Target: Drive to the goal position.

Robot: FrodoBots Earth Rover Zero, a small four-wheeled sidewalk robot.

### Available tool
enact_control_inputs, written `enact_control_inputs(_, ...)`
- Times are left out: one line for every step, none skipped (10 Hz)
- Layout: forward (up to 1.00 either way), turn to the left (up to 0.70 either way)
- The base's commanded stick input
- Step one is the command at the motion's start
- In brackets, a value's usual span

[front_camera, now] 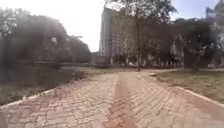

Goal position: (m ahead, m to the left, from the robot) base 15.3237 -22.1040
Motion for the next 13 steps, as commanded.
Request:
enact_control_inputs(0.85, -0.27)
enact_control_inputs(0.85, 0.00)
enact_control_inputs(0.85, 0.00)
enact_control_inputs(0.85, 0.00)
enact_control_inputs(0.85, 0.00)
enact_control_inputs(0.85, 0.00)
enact_control_inputs(0.85, 0.00)
enact_control_inputs(0.85, 0.00)
enact_control_inputs(0.85, 0.00)
enact_control_inputs(0.85, 0.00)
enact_control_inputs(0.85, 0.00)
enact_control_inputs(0.85, 0.00)
enact_control_inputs(0.85, 0.00)
